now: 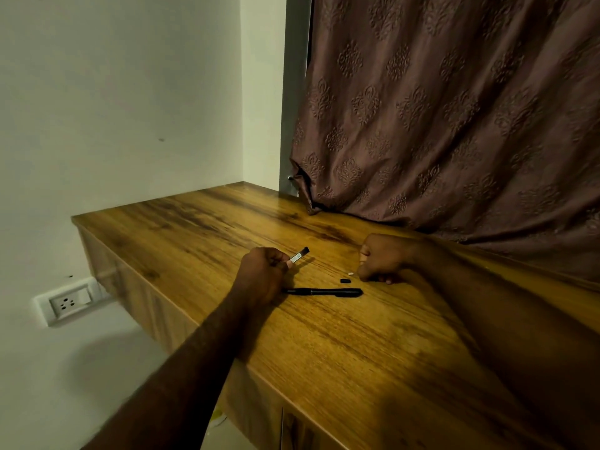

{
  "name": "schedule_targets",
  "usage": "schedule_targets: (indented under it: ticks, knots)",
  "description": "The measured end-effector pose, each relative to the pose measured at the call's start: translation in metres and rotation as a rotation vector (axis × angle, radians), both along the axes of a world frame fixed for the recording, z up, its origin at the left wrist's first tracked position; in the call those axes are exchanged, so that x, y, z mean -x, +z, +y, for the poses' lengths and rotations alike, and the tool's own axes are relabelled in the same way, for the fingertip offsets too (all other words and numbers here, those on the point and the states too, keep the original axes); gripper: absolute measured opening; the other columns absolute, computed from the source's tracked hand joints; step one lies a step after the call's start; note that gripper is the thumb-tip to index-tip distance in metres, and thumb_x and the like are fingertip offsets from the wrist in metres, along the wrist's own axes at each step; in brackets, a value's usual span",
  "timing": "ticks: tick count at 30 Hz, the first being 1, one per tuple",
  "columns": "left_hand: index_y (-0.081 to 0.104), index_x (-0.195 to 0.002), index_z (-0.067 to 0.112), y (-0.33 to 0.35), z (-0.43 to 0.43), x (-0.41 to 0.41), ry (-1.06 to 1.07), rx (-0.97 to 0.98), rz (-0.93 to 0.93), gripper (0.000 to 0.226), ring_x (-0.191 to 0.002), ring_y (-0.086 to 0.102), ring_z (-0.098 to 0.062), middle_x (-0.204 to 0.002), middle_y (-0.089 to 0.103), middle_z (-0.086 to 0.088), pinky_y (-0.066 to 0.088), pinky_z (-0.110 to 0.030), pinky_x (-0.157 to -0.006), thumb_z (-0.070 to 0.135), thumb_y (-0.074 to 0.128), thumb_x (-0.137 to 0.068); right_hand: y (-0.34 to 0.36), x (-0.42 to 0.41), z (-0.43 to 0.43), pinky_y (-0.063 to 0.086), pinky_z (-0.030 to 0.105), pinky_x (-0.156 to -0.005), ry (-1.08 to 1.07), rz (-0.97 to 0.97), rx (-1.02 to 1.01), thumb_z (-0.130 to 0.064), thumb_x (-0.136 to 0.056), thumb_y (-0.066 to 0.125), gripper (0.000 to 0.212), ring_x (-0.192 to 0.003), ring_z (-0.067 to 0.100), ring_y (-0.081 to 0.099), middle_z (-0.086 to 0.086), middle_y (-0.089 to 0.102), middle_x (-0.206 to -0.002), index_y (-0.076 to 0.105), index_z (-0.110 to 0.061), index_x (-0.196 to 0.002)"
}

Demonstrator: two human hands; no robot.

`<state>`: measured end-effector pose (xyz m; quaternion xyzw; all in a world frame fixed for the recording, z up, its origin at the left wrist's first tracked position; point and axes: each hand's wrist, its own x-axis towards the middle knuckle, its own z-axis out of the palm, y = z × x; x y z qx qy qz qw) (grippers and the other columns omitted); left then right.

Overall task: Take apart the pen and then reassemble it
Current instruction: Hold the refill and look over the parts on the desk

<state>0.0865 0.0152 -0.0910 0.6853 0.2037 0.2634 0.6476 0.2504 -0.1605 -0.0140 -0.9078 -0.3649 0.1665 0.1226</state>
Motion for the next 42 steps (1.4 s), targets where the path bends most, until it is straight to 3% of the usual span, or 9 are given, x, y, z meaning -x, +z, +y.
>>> schedule_targets:
  ticks: [4, 9, 15, 18, 24, 33, 36, 39, 42]
  knots:
    - [0.067, -0.079, 0.004, -0.001, 0.0, -0.002, -0.002, 0.015, -0.004, 0.013, -0.046, 0.053, -0.018, -0.061, 0.061, -0.01, 0.037, -0.023, -0.04, 0.011, 0.062, -0.089, -0.001, -0.003, -0.008, 0.046, 0.021, -0.04, 0.005, 0.03, -0.076, -0.003, -0.075, 0.065, 0.006, -0.039, 0.011, 0.055, 0.009, 0.062, -0.058, 0.063, -0.006, -0.079]
    - [0.067, -0.08, 0.002, -0.001, -0.004, -0.002, 0.02, -0.003, -0.018, 0.014, -0.042, 0.051, -0.015, -0.056, 0.061, -0.007, 0.036, -0.021, -0.038, 0.01, 0.06, -0.09, 0.008, 0.001, 0.0, 0.051, 0.022, -0.043, 0.073, -0.024, 0.031, -0.003, -0.082, 0.067, 0.005, -0.038, 0.009, 0.057, 0.009, 0.062, -0.06, 0.063, -0.004, -0.079]
    - [0.067, -0.078, 0.005, -0.001, 0.0, -0.004, 0.055, -0.043, 0.015, 0.011, -0.044, 0.054, -0.018, -0.059, 0.062, -0.008, 0.039, -0.023, -0.041, 0.01, 0.064, -0.087, 0.011, 0.008, 0.015, 0.051, 0.024, -0.045, 0.103, -0.102, 0.17, -0.002, -0.081, 0.062, 0.004, -0.046, 0.019, 0.06, 0.014, 0.068, -0.067, 0.064, 0.001, -0.08]
    - [0.067, -0.075, 0.008, -0.002, 0.003, -0.006, 0.083, -0.064, 0.015, 0.01, -0.047, 0.054, -0.021, -0.062, 0.061, -0.01, 0.041, -0.025, -0.046, 0.01, 0.064, -0.084, 0.012, 0.012, 0.019, 0.054, 0.03, -0.053, 0.12, -0.125, 0.223, -0.007, -0.077, 0.066, 0.02, -0.058, 0.024, 0.064, 0.02, 0.071, -0.079, 0.066, 0.007, -0.092]
    - [0.065, -0.08, 0.006, 0.004, 0.003, -0.003, 0.057, -0.081, 0.051, 0.009, -0.037, 0.048, -0.016, -0.057, 0.058, -0.008, 0.037, -0.021, -0.042, 0.01, 0.062, -0.088, 0.009, 0.014, 0.02, 0.054, 0.032, -0.055, 0.141, -0.22, 0.265, -0.019, -0.068, 0.071, 0.026, -0.058, 0.023, 0.065, 0.011, 0.071, -0.072, 0.066, -0.003, -0.087]
    - [0.063, -0.083, 0.005, 0.005, -0.001, 0.001, 0.06, -0.013, 0.039, 0.01, -0.041, 0.051, -0.017, -0.062, 0.061, -0.012, 0.039, -0.023, -0.04, 0.01, 0.06, -0.09, 0.009, 0.014, 0.011, 0.055, 0.035, -0.057, 0.162, -0.204, 0.191, -0.019, -0.068, 0.071, 0.021, -0.062, 0.022, 0.063, 0.009, 0.066, -0.071, 0.066, -0.003, -0.08]
    - [0.064, -0.084, 0.004, 0.006, -0.003, 0.002, 0.076, -0.003, 0.014, 0.009, -0.045, 0.054, -0.019, -0.064, 0.062, -0.011, 0.041, -0.025, -0.042, 0.009, 0.059, -0.09, 0.006, 0.01, 0.001, 0.048, 0.03, -0.05, 0.121, -0.104, 0.073, -0.013, -0.066, 0.07, 0.011, -0.05, 0.02, 0.057, 0.008, 0.062, -0.061, 0.059, -0.011, -0.065]
    - [0.064, -0.085, 0.002, 0.007, -0.007, 0.003, 0.116, 0.008, 0.012, 0.007, -0.052, 0.057, -0.019, -0.065, 0.064, -0.009, 0.044, -0.027, -0.045, 0.006, 0.059, -0.089, 0.005, 0.009, -0.015, 0.046, 0.022, -0.043, 0.061, 0.037, -0.053, -0.004, -0.072, 0.068, 0.007, -0.038, 0.01, 0.054, 0.006, 0.061, -0.053, 0.061, -0.006, -0.072]
    - [0.062, -0.086, 0.002, 0.008, -0.011, 0.004, 0.122, 0.016, 0.028, 0.003, -0.047, 0.055, -0.016, -0.063, 0.062, -0.008, 0.042, -0.025, -0.043, 0.004, 0.06, -0.088, 0.003, 0.01, -0.03, 0.049, 0.022, -0.045, 0.036, 0.118, -0.143, -0.001, -0.078, 0.063, 0.008, -0.039, 0.007, 0.056, -0.001, 0.062, -0.047, 0.06, -0.005, -0.072]
